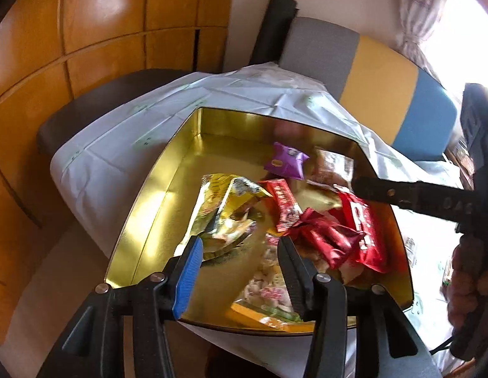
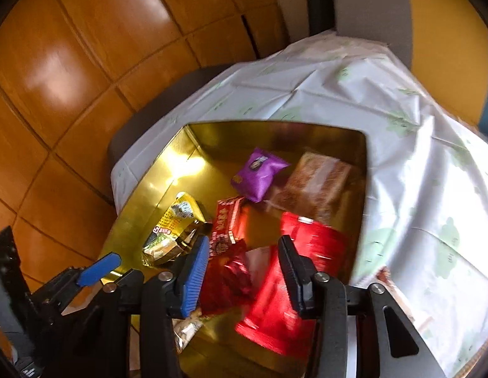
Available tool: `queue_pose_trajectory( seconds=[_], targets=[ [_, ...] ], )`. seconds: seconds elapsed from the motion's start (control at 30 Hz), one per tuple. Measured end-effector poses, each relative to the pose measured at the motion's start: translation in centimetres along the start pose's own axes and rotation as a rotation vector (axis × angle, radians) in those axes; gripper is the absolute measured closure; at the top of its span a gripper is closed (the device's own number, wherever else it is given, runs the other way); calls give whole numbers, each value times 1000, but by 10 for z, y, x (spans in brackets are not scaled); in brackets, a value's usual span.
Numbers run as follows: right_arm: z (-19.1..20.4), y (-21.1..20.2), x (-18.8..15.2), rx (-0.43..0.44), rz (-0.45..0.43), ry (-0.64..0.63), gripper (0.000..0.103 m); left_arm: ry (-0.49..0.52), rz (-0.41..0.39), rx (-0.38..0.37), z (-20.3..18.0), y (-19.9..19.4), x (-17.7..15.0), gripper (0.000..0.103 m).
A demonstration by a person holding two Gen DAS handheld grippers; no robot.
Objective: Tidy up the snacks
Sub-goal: 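Carry the red foil pack into the tin and open the right gripper, then grasp the white wrapper packet with the left gripper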
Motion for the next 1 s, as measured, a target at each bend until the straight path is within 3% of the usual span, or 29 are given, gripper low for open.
queue_pose_trajectory(
  seconds=[0.27,0.47,0.6,0.93,0.97,1.0],
  targets=[
    [-68,-59,-19,-106,-56,37,46,174,0,-163,-56,-12,6,53],
    [-111,-72,-47,-135,18,-17,46,223,19,-234,-92,-13,4,53],
    [-116,-55,-65,-153,93,-158,46,232,38,-232,-99,-11,-1,53],
    [-104,-3,-69,-193,189,-421,43,216,58,-202,-89,-10,-5,53],
    [-105,0,-69,-219,198,-438,43,215,60,-202,-89,-9,-5,53],
    [-107,0,-70,-236,203,-441,52,215,62,-203,-89,-8,-5,53]
  ],
)
Point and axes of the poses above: each gripper's, at about its wrist camera, not at the fingertips, and y roughly the way its jaws point, z to its left, x to its top, the point moved 7 cm from there along y, roughly the way its jaws point, and after that the axes turned 2 degrees about -x, right-handed, at the moved point
